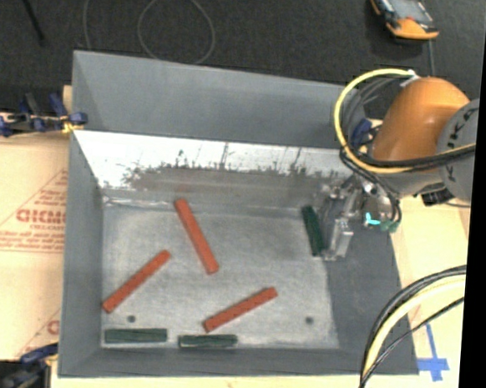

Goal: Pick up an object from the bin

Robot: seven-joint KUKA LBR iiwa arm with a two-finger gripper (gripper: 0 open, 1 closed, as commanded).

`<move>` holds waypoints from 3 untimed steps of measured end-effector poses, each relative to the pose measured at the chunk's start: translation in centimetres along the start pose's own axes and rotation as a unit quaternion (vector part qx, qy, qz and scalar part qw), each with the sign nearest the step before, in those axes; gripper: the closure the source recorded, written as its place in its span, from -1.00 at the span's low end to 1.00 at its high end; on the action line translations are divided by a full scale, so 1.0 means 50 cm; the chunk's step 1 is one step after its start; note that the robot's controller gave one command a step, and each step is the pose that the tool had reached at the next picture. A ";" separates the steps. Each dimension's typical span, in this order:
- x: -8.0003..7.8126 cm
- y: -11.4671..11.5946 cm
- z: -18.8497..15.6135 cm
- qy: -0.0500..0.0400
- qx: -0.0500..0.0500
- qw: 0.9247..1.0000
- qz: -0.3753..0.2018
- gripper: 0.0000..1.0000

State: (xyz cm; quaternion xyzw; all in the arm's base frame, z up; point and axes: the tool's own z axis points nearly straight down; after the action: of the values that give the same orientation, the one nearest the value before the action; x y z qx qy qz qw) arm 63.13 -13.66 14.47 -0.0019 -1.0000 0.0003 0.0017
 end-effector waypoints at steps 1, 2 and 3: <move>0.023 0.017 0.129 -0.004 0.001 0.973 -0.231 -1.00; -0.001 0.001 0.131 -0.011 -0.003 0.883 -0.470 -1.00; 0.006 -0.014 0.136 -0.002 -0.001 0.884 -0.468 1.00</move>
Offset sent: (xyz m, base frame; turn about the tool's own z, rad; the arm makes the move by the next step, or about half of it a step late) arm -0.0126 0.0094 -0.0650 -0.4679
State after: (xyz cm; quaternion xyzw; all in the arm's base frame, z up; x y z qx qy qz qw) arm 62.78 -14.34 7.69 0.4663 -0.8846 -0.0020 -0.0004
